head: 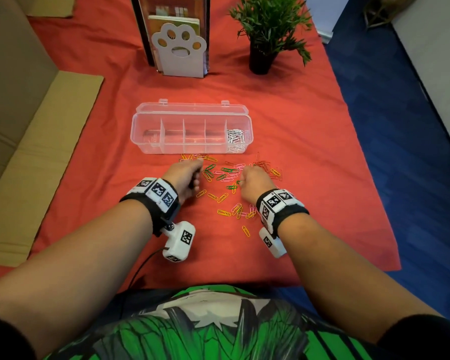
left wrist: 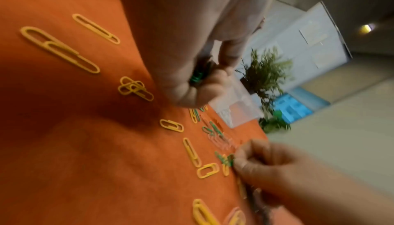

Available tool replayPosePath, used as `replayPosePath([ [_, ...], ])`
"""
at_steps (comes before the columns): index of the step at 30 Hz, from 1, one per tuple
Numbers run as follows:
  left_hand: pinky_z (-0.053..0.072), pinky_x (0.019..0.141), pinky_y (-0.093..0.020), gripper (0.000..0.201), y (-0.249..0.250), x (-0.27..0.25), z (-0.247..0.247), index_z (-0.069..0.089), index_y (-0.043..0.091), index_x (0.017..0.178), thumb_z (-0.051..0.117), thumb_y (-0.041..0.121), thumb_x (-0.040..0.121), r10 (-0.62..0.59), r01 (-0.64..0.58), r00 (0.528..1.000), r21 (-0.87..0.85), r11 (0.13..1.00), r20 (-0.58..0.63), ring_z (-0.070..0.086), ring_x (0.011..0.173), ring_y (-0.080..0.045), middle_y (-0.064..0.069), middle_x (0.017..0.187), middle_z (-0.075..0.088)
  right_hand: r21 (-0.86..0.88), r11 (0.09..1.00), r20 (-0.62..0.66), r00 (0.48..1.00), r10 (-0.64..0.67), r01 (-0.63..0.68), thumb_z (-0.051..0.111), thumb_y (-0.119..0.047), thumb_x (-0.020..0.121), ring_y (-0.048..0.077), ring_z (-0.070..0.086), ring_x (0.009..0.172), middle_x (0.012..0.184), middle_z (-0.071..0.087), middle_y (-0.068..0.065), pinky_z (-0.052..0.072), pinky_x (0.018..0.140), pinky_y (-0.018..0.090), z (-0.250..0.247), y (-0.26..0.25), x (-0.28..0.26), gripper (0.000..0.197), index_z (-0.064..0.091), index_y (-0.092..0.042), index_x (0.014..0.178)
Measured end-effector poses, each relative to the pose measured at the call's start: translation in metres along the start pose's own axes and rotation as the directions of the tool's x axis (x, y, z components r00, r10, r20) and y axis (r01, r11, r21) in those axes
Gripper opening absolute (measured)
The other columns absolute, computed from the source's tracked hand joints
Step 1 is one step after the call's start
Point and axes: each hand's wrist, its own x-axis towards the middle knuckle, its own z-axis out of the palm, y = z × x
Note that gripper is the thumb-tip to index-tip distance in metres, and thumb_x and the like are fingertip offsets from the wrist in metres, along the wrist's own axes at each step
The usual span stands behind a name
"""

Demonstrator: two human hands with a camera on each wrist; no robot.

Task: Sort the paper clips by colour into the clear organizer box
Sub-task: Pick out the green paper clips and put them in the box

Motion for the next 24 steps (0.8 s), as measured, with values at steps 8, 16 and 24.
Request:
replayPosePath([
  [8,0.036,0.066,-0.023,0.010,-0.014,0.013,0.000,0.069,0.010,0.084,0.067,0.018,0.078,0.410,-0.272,0.910,0.831,0.484,0.059,0.061,0.081,-0.026,-0.010,0.082,0.068,0.926,0.173,0.285,0.921,0.266,-0.337,0.036,-0.004,0.085,0.013,0.026,0.051,0.060,0.032,0.002,0.022,0.047,0.023,-0.028,-0.005,-0.001,0.023,0.040,-0.014,0.065],
  [16,0.034,0.060,-0.021,0.026,-0.011,0.005,-0.008,0.069,0.012,0.091,0.061,0.000,0.070,0.372,-0.222,0.928,0.798,0.561,-0.003,0.054,0.069,-0.024,0.001,0.065,0.058,0.917,0.076,0.380,0.915,0.133,-0.392,0.031,-0.002,0.081,0.013,0.036,0.052,0.062,0.039,0.002,0.032,0.045,0.018,-0.028,-0.012,-0.010,0.023,0.047,-0.013,0.070],
  [24,0.042,0.092,-0.028,0.037,-0.001,0.018,0.008,0.063,0.020,0.118,0.065,0.024,0.081,0.494,-0.363,0.851,0.880,0.306,0.179,0.059,0.110,-0.027,-0.011,0.116,0.066,0.308,0.937,0.147,0.981,0.127,-0.167,0.050,-0.013,0.084,0.024,0.055,0.067,0.074,0.058,0.008,0.041,0.059,0.027,-0.013,-0.026,-0.003,0.009,0.057,-0.013,0.079],
])
